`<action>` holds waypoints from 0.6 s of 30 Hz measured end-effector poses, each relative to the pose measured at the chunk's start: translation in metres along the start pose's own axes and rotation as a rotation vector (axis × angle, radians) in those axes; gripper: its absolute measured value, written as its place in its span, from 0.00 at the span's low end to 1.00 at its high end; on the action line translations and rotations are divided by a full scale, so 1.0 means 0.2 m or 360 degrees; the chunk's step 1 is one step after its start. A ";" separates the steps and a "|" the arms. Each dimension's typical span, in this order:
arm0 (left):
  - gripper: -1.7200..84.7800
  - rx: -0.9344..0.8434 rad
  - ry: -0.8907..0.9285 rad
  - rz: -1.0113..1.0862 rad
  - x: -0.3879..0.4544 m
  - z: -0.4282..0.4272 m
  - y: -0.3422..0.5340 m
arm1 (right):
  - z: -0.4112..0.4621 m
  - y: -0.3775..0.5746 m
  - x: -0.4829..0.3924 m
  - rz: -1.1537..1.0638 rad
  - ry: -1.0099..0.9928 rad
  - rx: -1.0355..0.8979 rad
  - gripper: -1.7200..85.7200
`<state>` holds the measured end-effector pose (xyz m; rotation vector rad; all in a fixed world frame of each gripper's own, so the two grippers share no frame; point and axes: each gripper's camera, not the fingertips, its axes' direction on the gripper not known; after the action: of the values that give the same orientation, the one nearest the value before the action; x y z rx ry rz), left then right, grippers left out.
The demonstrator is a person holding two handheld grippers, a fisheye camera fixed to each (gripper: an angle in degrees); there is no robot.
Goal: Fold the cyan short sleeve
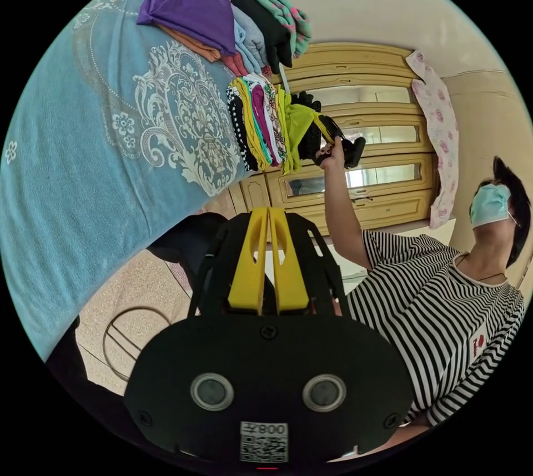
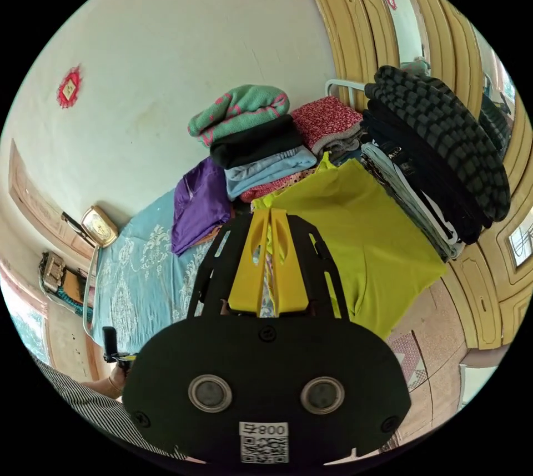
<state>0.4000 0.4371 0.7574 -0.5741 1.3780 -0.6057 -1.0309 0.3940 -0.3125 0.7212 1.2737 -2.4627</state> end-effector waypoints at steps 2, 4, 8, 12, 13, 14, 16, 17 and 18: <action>0.03 0.0011 0.0017 0.0016 0.03 -0.02 0.05 | -0.13 0.02 0.01 -0.0052 -0.0078 0.0044 0.02; 0.03 0.0025 0.0029 0.0036 0.06 -0.05 0.10 | -0.24 0.03 0.03 -0.0070 -0.0187 0.0079 0.02; 0.03 0.0052 0.0035 0.0099 0.16 -0.11 0.22 | -0.48 0.06 0.00 -0.0161 -0.0387 0.0116 0.02; 0.04 0.0123 -0.0001 0.0164 0.26 -0.21 0.37 | -0.67 0.07 -0.07 -0.0296 -0.0632 0.0083 0.02; 0.04 0.0138 -0.0015 0.0171 0.28 -0.23 0.38 | -0.70 0.08 -0.09 -0.0317 -0.0666 0.0079 0.02; 0.05 0.0171 -0.0043 0.0184 0.31 -0.27 0.42 | -0.77 0.08 -0.11 -0.0358 -0.0734 0.0072 0.02; 0.06 0.0226 -0.0077 0.0223 0.36 -0.34 0.48 | -0.87 0.09 -0.15 -0.0423 -0.0819 0.0077 0.02; 0.07 0.0253 -0.0111 0.0256 0.39 -0.39 0.52 | -0.95 0.10 -0.18 -0.0466 -0.0882 0.0081 0.02; 0.08 0.0275 -0.0147 0.0286 0.43 -0.43 0.56 | -1.02 0.12 -0.20 -0.0507 -0.0949 0.0084 0.02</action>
<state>0.3282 0.4553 0.6095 -0.3313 1.2601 -0.5396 -0.9241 0.5490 -0.4061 -0.2314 1.1459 -2.6566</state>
